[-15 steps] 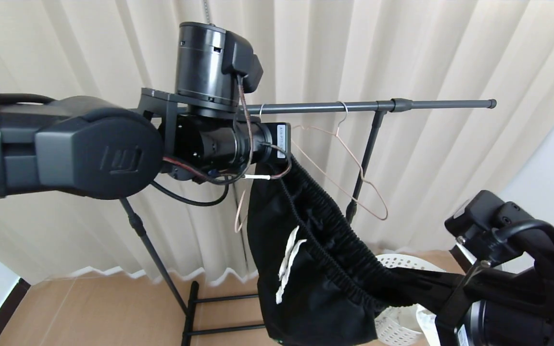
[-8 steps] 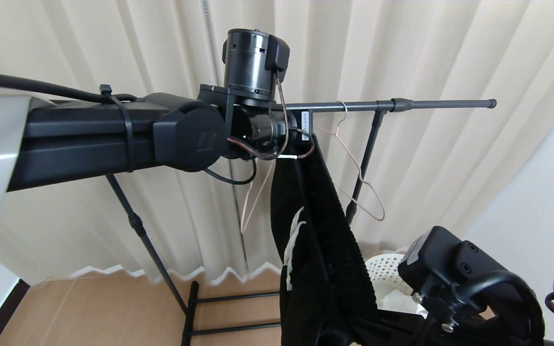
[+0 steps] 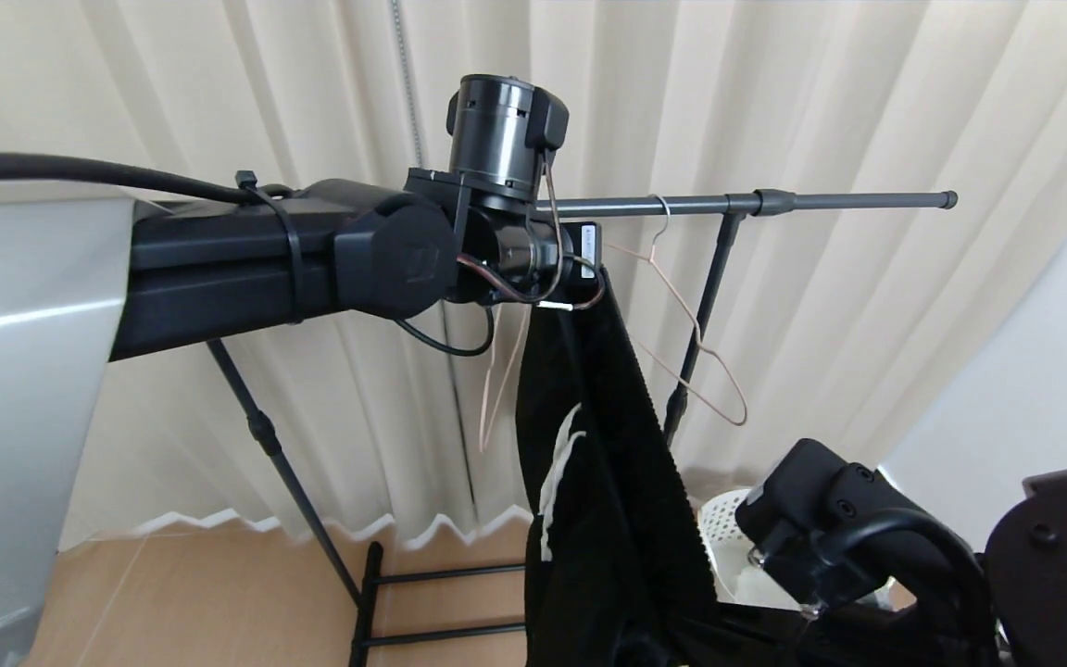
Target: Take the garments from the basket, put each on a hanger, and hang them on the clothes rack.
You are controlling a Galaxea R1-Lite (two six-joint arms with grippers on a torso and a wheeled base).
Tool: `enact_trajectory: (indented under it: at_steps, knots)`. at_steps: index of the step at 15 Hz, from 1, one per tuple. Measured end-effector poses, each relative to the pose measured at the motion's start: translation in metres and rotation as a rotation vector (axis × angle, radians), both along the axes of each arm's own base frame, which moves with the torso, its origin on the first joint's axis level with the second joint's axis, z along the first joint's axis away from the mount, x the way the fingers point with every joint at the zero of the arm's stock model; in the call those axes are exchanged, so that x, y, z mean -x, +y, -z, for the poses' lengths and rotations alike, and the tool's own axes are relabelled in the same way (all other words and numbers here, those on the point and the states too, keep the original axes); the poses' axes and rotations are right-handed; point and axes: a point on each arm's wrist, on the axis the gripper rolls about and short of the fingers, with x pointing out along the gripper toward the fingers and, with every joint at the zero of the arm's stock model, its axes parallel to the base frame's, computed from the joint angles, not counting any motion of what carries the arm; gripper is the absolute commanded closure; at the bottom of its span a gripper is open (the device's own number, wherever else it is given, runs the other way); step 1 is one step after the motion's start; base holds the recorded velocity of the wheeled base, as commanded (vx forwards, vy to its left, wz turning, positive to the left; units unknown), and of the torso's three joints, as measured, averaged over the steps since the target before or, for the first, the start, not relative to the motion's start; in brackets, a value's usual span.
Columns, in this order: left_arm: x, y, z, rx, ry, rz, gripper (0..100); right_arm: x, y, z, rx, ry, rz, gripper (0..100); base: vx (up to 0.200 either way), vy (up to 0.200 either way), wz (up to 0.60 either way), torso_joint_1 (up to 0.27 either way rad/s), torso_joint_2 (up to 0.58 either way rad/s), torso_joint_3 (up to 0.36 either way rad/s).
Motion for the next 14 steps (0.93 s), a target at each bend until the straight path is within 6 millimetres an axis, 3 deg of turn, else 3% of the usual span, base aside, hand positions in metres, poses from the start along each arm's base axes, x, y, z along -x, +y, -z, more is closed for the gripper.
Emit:
enact_trajectory:
  at_steps: [3,7,11,14]
  knots:
    - [0.018,0.015,-0.018,-0.028,0.028,-0.003,100,-0.012,-0.029,-0.007,0.045,0.008,0.108,100,0.0,0.0,0.0,0.0,0.0,0.0]
    - [0.063,0.05,-0.027,-0.167,0.074,0.026,100,-0.06,-0.049,-0.037,0.013,-0.075,0.311,100,0.0,0.0,0.0,0.0,0.0,0.0]
    - [0.115,0.088,-0.024,-0.268,0.095,0.064,100,-0.126,-0.036,-0.063,-0.033,-0.125,0.456,100,0.0,0.0,0.0,0.0,0.0,0.0]
    - [0.148,0.102,-0.005,-0.322,0.145,0.11,100,-0.166,-0.014,-0.069,-0.058,-0.145,0.481,100,0.0,0.0,0.0,0.0,0.0,0.0]
